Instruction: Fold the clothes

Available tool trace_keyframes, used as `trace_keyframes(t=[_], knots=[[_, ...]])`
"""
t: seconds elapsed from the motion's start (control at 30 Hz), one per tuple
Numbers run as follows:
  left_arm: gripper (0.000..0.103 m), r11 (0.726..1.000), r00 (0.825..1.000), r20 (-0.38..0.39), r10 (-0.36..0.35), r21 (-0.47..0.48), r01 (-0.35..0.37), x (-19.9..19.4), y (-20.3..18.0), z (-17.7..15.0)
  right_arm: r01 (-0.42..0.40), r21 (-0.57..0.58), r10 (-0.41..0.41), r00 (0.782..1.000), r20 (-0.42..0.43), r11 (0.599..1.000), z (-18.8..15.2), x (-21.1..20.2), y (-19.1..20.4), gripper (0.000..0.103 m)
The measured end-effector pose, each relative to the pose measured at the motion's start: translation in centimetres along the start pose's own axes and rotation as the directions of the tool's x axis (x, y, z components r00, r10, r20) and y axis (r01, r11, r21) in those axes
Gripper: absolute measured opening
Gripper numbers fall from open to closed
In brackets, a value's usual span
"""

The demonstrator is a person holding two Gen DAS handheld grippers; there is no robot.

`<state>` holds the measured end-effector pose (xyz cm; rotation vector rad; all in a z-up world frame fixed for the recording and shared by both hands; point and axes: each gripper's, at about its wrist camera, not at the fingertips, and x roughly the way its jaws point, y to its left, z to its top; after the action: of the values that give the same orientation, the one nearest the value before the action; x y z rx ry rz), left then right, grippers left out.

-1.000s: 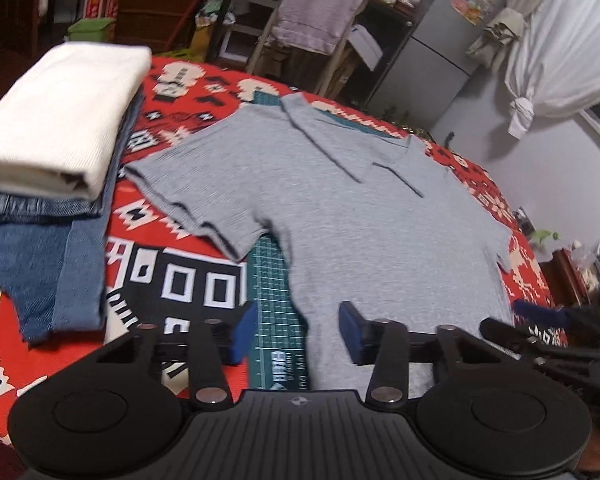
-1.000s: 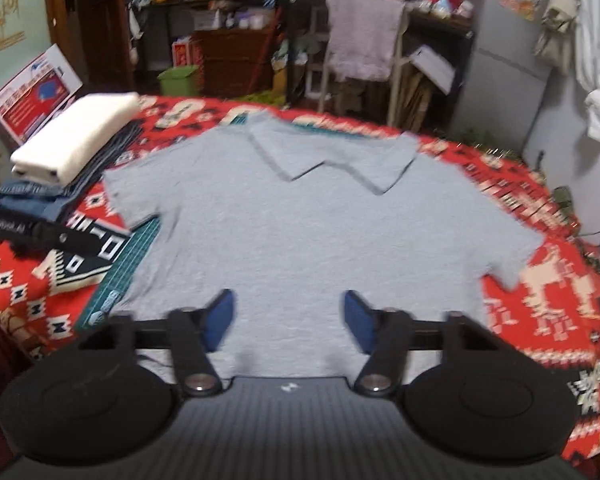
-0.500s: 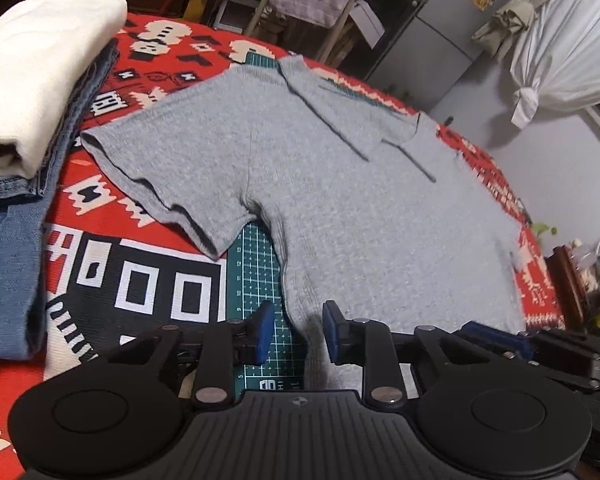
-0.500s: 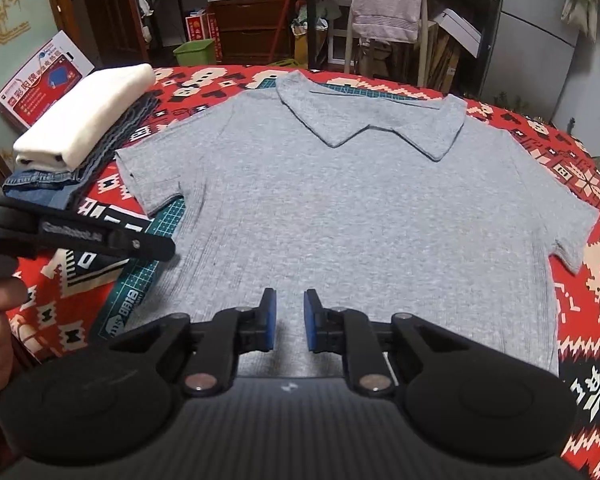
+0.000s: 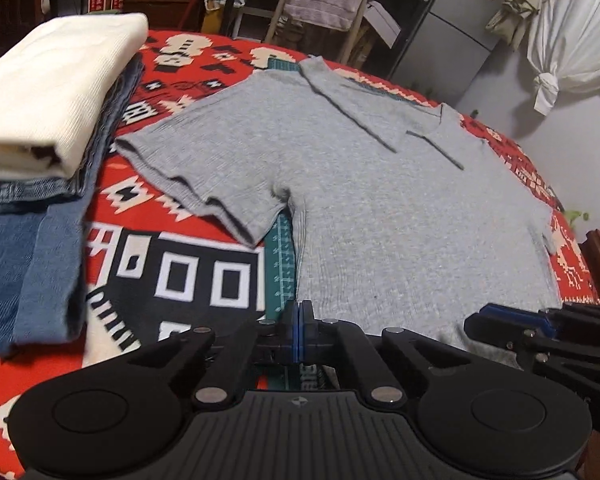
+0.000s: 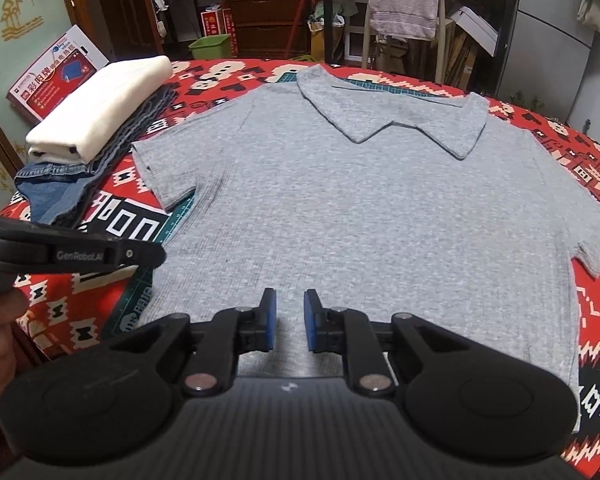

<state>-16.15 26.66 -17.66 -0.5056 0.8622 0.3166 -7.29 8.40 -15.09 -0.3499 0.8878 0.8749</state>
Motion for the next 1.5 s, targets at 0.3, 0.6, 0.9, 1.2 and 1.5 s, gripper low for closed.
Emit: trace_keyframes(t=[0.3, 0.6, 0.9, 1.2, 1.5], knots=[[0.009, 0.999, 0.999, 0.011, -0.032, -0.019, 0.032, 0.0, -0.1, 1.1, 0.010, 0.030, -0.010, 1.000, 0.007, 0.999, -0.1, -0.4, -1.2, 0.017], [0.009, 1.000, 0.999, 0.036, 0.001, -0.018, 0.000, 2.6, -0.2, 4.3, 0.042, 0.124, -0.043, 0.999, 0.008, 0.991, -0.4, -0.9, -4.8, 0.017], [0.000, 0.986, 0.991, 0.061, 0.119, 0.111, -0.125, 4.0, -2.4, 4.9, 0.043, 0.148, -0.042, 0.999, -0.007, 0.988, -0.3, -0.1, -5.8, 0.017], [0.000, 0.972, 0.984, 0.046, 0.170, 0.157, -0.175, 3.3, -1.6, 4.8, 0.018, 0.152, -0.016, 1.000, -0.014, 0.988, -0.3, 0.6, -5.8, 0.017], [0.001, 0.995, 0.997, -0.013, -0.074, -0.061, 0.073, 0.7, 1.5, 3.8, -0.038, 0.123, 0.039, 0.999, -0.003, 0.992, -0.2, 0.5, -4.5, 0.017]])
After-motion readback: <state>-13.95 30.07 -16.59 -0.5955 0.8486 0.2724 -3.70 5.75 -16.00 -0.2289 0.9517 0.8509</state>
